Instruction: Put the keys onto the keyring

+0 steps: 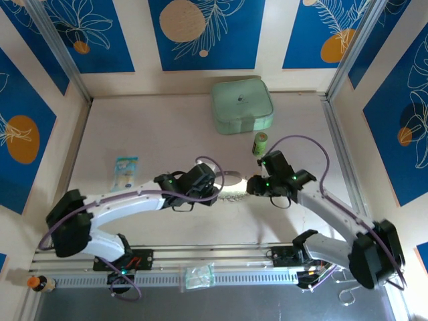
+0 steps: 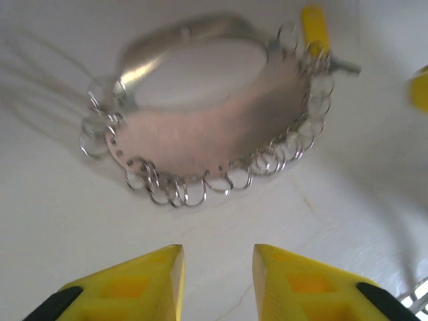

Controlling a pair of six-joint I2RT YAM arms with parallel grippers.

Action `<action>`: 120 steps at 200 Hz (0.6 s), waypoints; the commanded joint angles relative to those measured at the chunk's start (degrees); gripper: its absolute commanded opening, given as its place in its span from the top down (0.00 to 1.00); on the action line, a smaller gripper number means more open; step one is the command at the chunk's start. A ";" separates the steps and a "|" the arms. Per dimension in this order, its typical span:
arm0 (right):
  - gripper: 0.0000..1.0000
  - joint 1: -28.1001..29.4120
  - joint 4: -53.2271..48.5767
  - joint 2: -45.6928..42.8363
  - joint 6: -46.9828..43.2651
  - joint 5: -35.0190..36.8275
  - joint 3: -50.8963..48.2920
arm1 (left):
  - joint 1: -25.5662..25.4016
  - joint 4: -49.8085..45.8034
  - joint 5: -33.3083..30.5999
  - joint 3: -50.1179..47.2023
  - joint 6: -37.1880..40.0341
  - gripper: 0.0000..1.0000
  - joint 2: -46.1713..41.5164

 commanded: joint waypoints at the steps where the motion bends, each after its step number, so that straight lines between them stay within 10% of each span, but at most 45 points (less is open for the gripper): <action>1: 0.65 -0.45 -0.14 7.08 -3.89 2.36 4.86 | -0.10 4.75 -8.35 -3.63 1.05 0.65 -5.92; 120: 0.73 1.17 -3.64 27.33 -5.13 7.52 19.29 | 0.03 12.66 -17.00 -18.05 1.75 0.60 -21.11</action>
